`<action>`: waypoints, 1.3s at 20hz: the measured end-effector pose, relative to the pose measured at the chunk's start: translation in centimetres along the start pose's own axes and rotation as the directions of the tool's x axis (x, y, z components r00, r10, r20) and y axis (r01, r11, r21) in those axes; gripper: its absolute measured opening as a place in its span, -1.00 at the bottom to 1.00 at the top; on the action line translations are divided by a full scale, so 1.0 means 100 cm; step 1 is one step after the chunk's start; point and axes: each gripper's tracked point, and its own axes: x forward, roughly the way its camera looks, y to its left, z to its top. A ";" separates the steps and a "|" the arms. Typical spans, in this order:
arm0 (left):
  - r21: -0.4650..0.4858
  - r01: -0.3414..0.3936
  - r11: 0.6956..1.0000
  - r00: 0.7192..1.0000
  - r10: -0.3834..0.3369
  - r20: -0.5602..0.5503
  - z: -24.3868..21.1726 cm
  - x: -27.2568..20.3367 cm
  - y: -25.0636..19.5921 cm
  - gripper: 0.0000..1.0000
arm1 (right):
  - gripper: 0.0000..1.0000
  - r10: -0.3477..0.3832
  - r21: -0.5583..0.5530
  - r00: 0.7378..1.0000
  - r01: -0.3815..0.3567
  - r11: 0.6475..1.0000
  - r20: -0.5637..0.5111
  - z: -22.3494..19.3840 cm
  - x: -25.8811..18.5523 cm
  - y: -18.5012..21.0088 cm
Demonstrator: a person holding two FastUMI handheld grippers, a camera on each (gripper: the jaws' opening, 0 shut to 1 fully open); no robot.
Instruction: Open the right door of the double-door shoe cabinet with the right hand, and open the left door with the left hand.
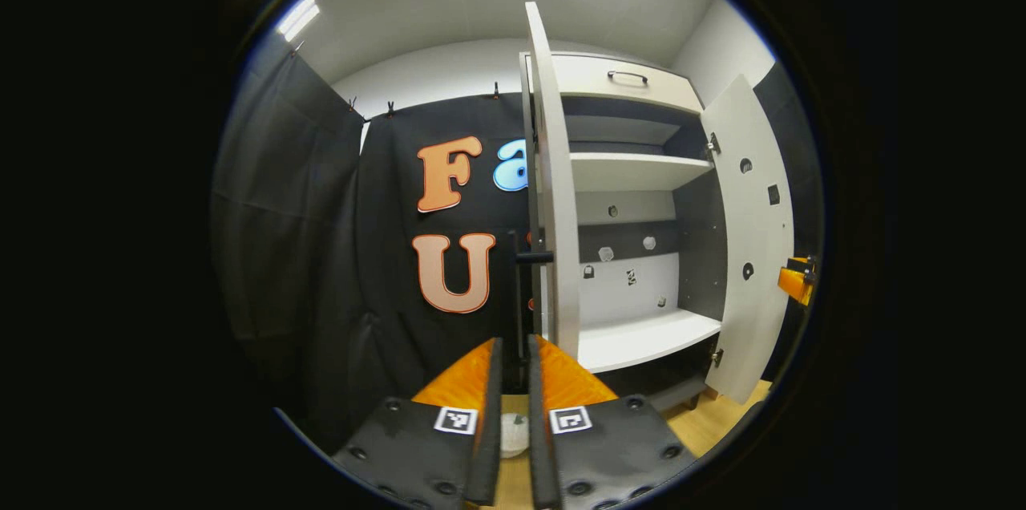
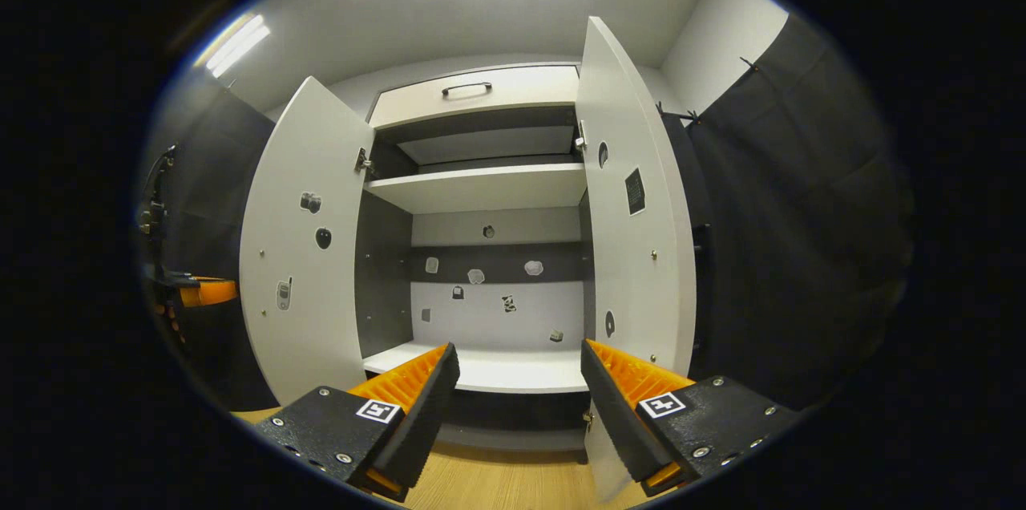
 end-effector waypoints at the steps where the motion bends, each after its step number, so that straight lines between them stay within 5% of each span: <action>1: -0.002 0.013 1.000 1.000 -0.013 0.004 0.001 -0.002 -0.004 -0.60 | 0.85 -0.005 -0.002 1.000 0.005 1.000 0.000 0.001 0.000 -0.001; 5: -0.008 0.024 1.000 1.000 -0.025 -0.008 0.002 -0.009 -0.011 -0.39 | 0.85 -0.020 -0.010 1.000 0.020 1.000 0.001 0.007 -0.002 -0.009; 12: -0.034 0.068 0.997 0.998 -0.068 0.017 0.009 -0.013 -0.031 0.31 | 0.85 -0.036 -0.015 0.999 0.037 0.999 0.036 0.033 -0.012 -0.026; 17: -0.044 0.035 0.998 0.999 -0.035 0.004 0.009 -0.017 -0.030 0.39 | 0.85 -0.067 -0.002 0.996 0.067 0.998 0.057 0.044 -0.018 -0.042; 20: -0.052 0.007 0.999 1.000 -0.007 -0.004 0.008 -0.016 -0.029 0.63 | 0.85 -0.076 -0.005 0.996 0.077 0.997 0.051 0.043 -0.020 -0.047; 26: -0.049 -0.012 0.999 1.000 0.012 -0.008 0.009 -0.017 -0.028 0.63 | 0.85 -0.080 -0.001 0.996 0.080 0.997 0.040 0.039 -0.020 -0.051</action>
